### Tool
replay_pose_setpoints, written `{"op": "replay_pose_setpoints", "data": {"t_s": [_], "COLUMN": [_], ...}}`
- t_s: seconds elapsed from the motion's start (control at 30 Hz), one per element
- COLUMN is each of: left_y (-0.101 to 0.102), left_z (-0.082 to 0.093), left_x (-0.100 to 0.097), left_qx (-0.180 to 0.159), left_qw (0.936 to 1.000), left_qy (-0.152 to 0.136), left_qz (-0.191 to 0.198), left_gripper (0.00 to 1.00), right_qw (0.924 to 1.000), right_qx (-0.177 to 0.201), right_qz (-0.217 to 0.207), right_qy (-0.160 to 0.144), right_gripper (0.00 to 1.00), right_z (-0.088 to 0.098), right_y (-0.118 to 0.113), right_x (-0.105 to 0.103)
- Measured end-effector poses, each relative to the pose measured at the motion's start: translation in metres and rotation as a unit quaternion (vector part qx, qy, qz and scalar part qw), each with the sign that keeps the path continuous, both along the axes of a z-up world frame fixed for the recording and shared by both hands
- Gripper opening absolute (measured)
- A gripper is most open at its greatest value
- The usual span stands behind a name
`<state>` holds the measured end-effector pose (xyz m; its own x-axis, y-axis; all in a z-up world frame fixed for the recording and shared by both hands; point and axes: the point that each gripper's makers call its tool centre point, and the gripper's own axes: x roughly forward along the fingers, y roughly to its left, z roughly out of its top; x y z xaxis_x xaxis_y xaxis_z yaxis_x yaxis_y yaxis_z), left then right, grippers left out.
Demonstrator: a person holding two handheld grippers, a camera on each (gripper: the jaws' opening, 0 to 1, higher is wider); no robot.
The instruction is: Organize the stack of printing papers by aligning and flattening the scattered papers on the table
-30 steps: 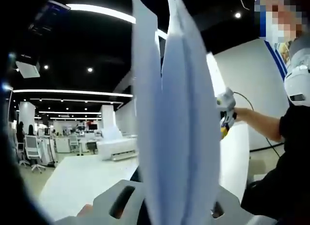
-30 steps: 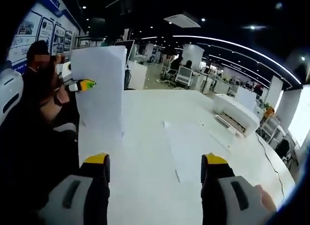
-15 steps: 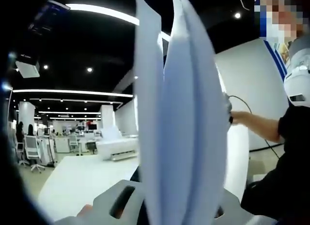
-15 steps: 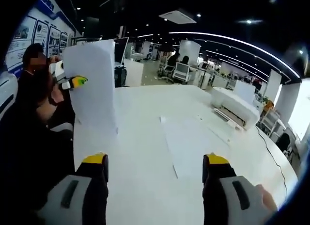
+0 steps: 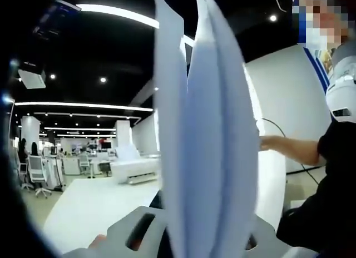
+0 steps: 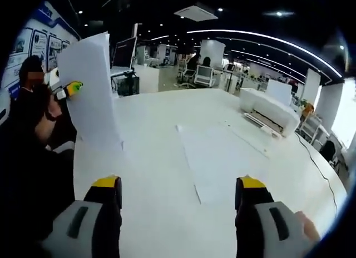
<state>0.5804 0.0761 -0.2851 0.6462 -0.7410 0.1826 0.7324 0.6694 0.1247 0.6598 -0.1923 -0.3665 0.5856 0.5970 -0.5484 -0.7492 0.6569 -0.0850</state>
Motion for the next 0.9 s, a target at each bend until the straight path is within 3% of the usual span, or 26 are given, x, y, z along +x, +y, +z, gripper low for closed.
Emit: {"op": "replay_pose_setpoints", "data": {"t_s": [0.47,0.73,0.9], "left_y": [0.001,0.001,0.001], "left_z": [0.0,0.0,0.0], "left_x": [0.001,0.001,0.001], "left_qx": [0.002,0.0,-0.002], "left_qw": [1.0,1.0,1.0], "left_qy": [0.001,0.001,0.001], "left_qz": [0.0,0.0,-0.002], "left_gripper": [0.06,0.06,0.06], "right_qw": [0.999,0.997,0.997], "right_qx": [0.017,0.053,0.035], "right_qz": [-0.034,-0.038,-0.042], "right_qy": [0.025,0.042,0.054], "right_gripper": [0.83,0.84,0.84], "right_z": [-0.033,-0.04,-0.053], "right_y": [-0.011,-0.01,-0.01], "right_x": [0.033,0.048,0.053]}}
